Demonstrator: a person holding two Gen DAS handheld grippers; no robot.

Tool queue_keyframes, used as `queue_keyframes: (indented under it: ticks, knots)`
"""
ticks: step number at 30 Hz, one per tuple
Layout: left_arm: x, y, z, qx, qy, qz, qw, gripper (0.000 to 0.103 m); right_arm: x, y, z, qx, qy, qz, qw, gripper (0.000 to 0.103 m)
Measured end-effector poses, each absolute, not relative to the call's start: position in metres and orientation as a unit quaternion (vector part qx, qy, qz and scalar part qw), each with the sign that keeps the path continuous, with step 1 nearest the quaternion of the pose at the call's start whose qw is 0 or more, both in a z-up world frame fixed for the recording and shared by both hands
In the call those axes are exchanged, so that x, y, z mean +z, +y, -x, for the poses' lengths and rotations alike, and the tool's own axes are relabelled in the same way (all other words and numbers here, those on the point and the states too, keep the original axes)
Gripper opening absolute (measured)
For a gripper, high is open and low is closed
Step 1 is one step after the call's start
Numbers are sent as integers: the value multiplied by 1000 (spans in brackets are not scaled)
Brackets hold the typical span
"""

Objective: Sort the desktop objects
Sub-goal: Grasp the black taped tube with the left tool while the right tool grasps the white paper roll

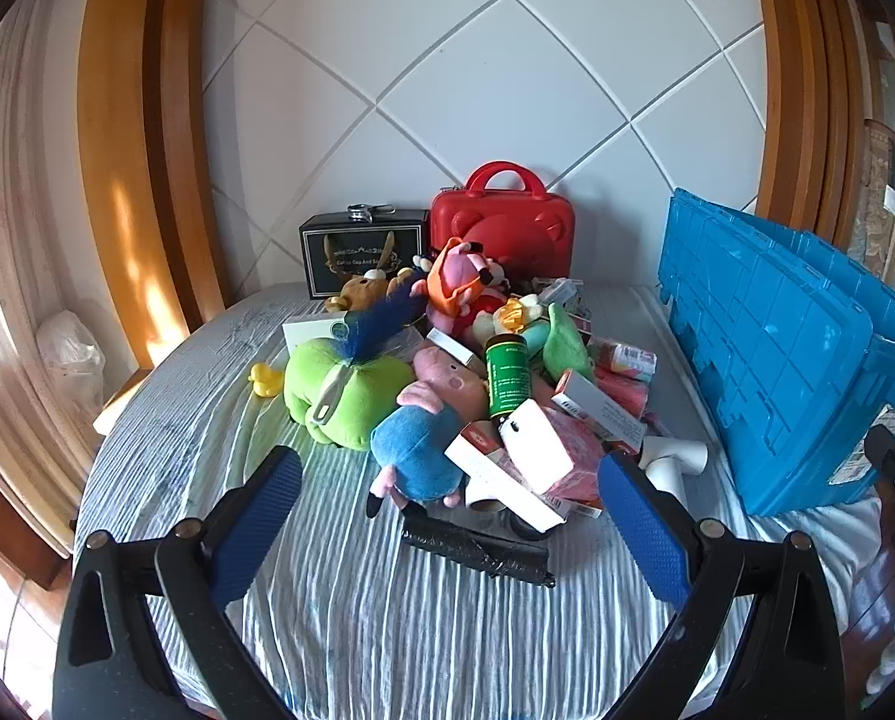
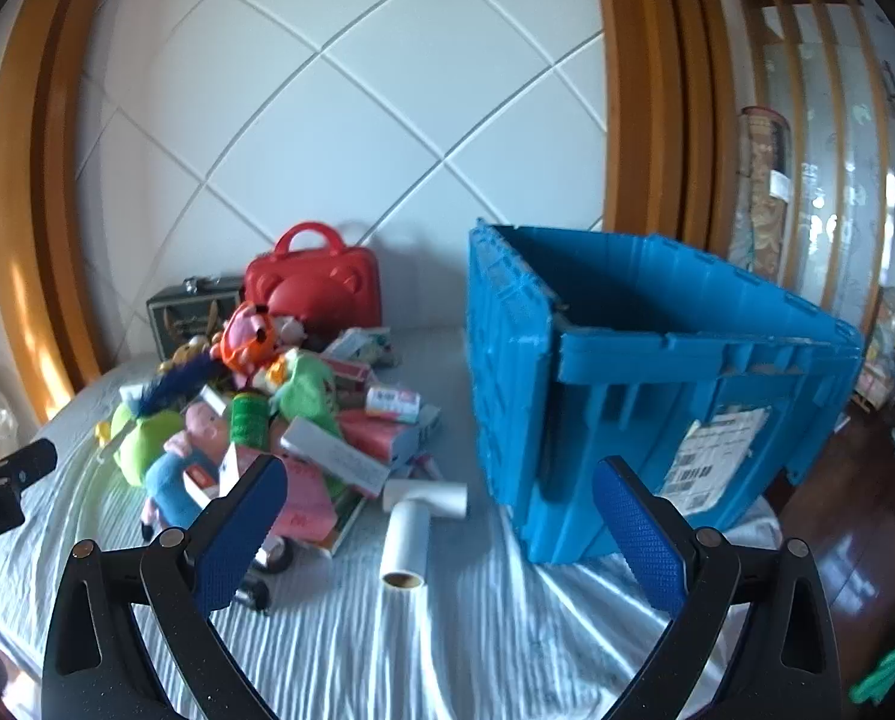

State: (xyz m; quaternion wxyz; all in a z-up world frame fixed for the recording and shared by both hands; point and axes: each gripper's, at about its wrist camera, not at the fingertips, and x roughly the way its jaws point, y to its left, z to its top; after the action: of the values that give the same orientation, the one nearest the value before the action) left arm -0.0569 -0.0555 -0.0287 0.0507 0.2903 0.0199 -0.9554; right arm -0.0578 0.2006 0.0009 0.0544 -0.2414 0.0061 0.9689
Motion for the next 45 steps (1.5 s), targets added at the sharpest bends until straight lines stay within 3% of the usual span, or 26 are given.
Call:
queue_keyframes:
  ticks: [11, 18, 25, 31, 41, 45]
  knots:
    - [-70, -92, 72, -935, 16, -342, 91, 101, -33, 207, 84, 959, 14, 279, 40, 103]
    - [-134, -108, 104, -904, 1, -417, 95, 101, -85, 202, 116, 932, 17, 361, 10, 103]
    - [-197, -88, 161, -867, 31, -493, 65, 100, -148, 214, 142, 899, 25, 436, 38, 103]
    - [-238, -57, 195, -821, 75, -564, 53, 83, -174, 223, 155, 877, 37, 475, 68, 103]
    - [-262, -55, 213, -816, 174, -549, 54, 84, -195, 212, 194, 874, 31, 482, 50, 97]
    - [-269, -47, 218, -810, 173, -559, 46, 84, -212, 210, 214, 867, 26, 495, 49, 97]
